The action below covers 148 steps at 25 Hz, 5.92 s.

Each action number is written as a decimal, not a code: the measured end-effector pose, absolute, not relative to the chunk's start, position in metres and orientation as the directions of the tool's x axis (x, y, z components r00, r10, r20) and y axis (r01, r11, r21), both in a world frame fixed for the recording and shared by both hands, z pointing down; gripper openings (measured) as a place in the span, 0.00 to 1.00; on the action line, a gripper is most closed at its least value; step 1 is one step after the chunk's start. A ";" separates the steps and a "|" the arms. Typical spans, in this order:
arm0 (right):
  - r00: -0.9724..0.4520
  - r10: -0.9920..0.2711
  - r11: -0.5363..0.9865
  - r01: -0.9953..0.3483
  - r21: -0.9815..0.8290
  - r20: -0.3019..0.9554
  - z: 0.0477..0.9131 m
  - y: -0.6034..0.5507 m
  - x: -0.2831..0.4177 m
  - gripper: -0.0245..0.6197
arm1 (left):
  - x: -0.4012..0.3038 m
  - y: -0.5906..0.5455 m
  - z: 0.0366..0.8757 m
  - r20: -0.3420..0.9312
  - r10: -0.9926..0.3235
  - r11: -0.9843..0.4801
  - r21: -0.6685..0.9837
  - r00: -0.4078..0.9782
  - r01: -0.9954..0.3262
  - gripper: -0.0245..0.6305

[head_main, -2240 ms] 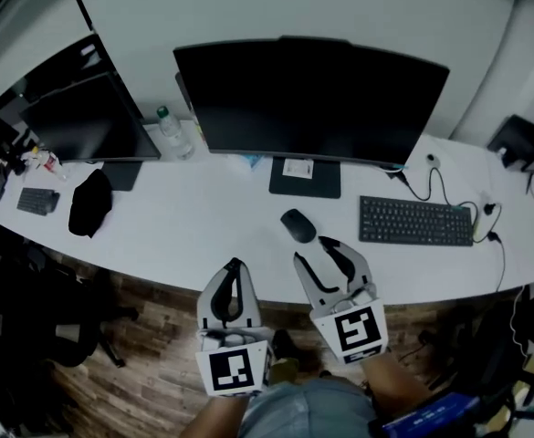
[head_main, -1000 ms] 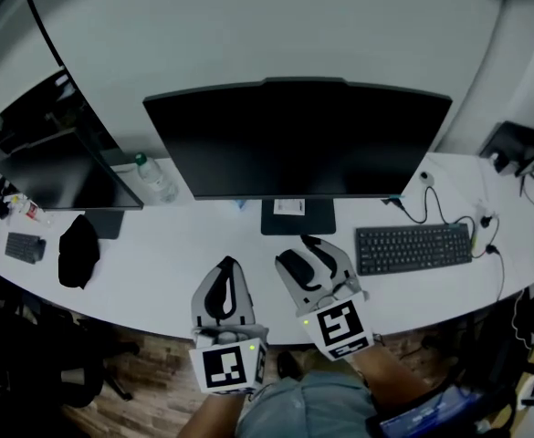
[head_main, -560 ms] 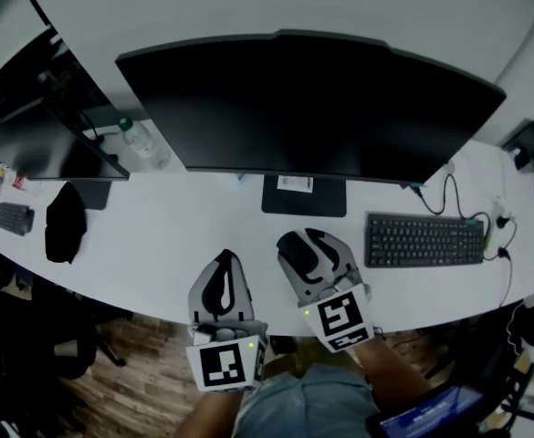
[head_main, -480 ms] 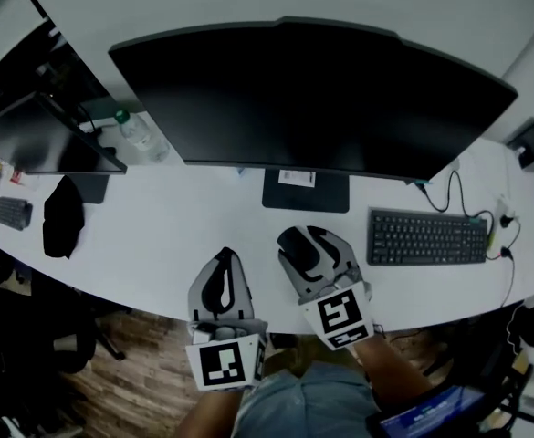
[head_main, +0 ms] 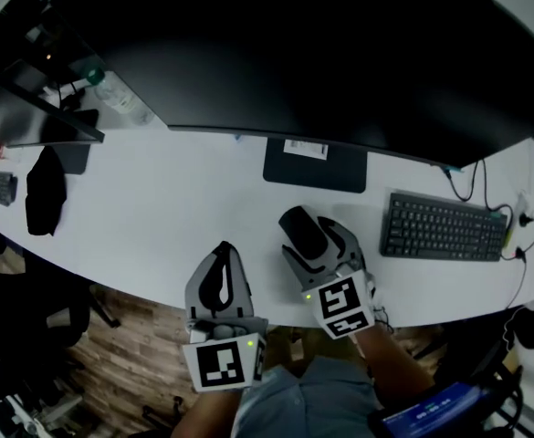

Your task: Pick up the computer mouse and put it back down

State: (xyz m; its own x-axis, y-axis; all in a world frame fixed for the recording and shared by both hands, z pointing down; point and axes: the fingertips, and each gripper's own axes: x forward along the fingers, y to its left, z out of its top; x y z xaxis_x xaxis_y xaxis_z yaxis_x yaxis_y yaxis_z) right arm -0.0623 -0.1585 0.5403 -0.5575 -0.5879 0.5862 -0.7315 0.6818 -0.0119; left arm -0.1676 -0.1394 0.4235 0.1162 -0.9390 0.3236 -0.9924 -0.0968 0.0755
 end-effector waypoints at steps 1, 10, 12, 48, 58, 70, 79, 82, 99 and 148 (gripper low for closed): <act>-0.554 -0.581 0.681 -0.732 -0.017 0.596 0.546 -0.158 -0.061 0.56 | -0.167 -0.139 0.429 0.334 -0.935 -0.094 0.078 0.115 -0.993 0.05; -0.541 -0.540 0.683 -0.729 -0.040 0.645 0.574 -0.151 -0.056 0.57 | -0.165 -0.137 0.449 0.375 -0.922 -0.067 0.093 0.098 -0.993 0.05; -0.538 -0.540 0.684 -0.729 -0.037 0.647 0.575 -0.151 -0.055 0.57 | -0.166 -0.137 0.449 0.371 -0.924 -0.062 0.086 0.090 -0.994 0.05; -0.549 -0.565 0.679 -0.734 -0.032 0.616 0.544 -0.149 -0.069 0.51 | -0.192 -0.120 0.404 0.282 -0.959 -0.015 0.028 0.023 -0.999 0.05; -0.605 -0.654 0.686 -0.727 0.021 0.455 0.432 -0.149 -0.090 0.51 | -0.223 -0.106 0.358 0.202 -0.979 0.017 -0.005 -0.018 -1.000 0.05; -0.666 -0.711 0.698 -0.707 0.111 0.227 0.306 -0.139 -0.101 0.51 | -0.223 -0.099 0.290 0.011 -1.000 0.004 -0.047 -0.005 -0.999 0.05; -0.694 -0.708 0.706 -0.688 0.171 0.131 0.256 -0.132 -0.113 0.51 | -0.227 -0.091 0.256 -0.071 -0.997 0.024 -0.061 -0.020 -0.998 0.05; -0.691 -0.713 0.699 -0.691 0.184 0.115 0.248 -0.131 -0.112 0.51 | -0.224 -0.091 0.252 -0.084 -0.996 0.020 -0.058 -0.015 -0.998 0.05; -0.493 -0.855 0.517 -0.831 0.205 0.158 0.268 -0.131 -0.019 0.51 | -0.142 -0.119 0.268 -0.071 -0.975 -0.210 -0.030 0.212 -0.977 0.05; -0.311 -0.817 0.361 -0.933 0.010 0.486 0.457 -0.127 0.066 0.51 | -0.053 -0.162 0.371 0.206 -0.886 -0.428 -0.013 0.416 -0.904 0.05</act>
State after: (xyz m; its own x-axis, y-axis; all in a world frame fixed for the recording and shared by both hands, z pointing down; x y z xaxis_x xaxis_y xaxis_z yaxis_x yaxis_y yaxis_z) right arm 0.0663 -0.1268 0.4572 -0.3106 -0.8170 0.4859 -0.9327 0.3606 0.0101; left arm -0.0530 -0.1621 0.3706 0.4159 -0.8857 0.2064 -0.9039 -0.4276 -0.0135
